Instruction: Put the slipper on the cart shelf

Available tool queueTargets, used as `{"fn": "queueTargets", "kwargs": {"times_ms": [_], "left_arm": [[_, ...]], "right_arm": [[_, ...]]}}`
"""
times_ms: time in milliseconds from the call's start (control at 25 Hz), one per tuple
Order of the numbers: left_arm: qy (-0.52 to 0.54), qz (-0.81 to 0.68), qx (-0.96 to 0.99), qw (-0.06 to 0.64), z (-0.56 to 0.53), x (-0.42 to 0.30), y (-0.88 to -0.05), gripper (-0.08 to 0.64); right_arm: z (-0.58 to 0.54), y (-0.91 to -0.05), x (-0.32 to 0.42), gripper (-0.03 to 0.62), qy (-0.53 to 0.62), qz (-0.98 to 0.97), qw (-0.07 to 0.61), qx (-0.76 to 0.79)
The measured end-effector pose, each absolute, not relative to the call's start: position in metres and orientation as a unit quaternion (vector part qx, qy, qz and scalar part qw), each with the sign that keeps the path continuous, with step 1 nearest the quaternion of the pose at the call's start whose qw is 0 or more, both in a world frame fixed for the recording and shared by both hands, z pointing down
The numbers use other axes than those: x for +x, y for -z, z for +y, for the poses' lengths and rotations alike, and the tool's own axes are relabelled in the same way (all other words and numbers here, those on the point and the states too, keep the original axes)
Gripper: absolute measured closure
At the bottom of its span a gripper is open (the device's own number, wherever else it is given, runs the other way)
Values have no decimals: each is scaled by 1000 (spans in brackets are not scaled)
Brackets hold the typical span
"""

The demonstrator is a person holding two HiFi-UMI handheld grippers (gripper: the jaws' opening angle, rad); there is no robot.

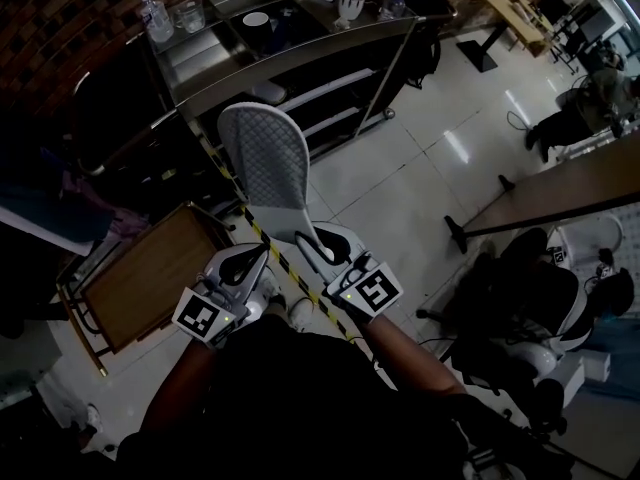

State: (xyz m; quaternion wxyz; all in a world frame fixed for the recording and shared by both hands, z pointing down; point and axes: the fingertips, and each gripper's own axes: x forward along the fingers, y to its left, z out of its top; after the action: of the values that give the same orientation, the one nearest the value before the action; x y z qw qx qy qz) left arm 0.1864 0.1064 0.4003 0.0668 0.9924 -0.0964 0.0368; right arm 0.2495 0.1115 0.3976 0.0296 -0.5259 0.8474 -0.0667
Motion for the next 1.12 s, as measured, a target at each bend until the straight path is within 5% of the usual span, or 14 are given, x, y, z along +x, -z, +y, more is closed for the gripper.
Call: {"fn": "queueTargets", "kwargs": {"times_ms": [760, 1120], "left_arm": [[-26, -80, 993, 86, -6, 166, -430, 560], [-30, -92, 990, 98, -36, 169, -445, 560]], "right_arm": [[19, -524, 233, 531, 226, 850, -36, -475], [-5, -566, 232, 531, 318, 840, 4, -441]]}}
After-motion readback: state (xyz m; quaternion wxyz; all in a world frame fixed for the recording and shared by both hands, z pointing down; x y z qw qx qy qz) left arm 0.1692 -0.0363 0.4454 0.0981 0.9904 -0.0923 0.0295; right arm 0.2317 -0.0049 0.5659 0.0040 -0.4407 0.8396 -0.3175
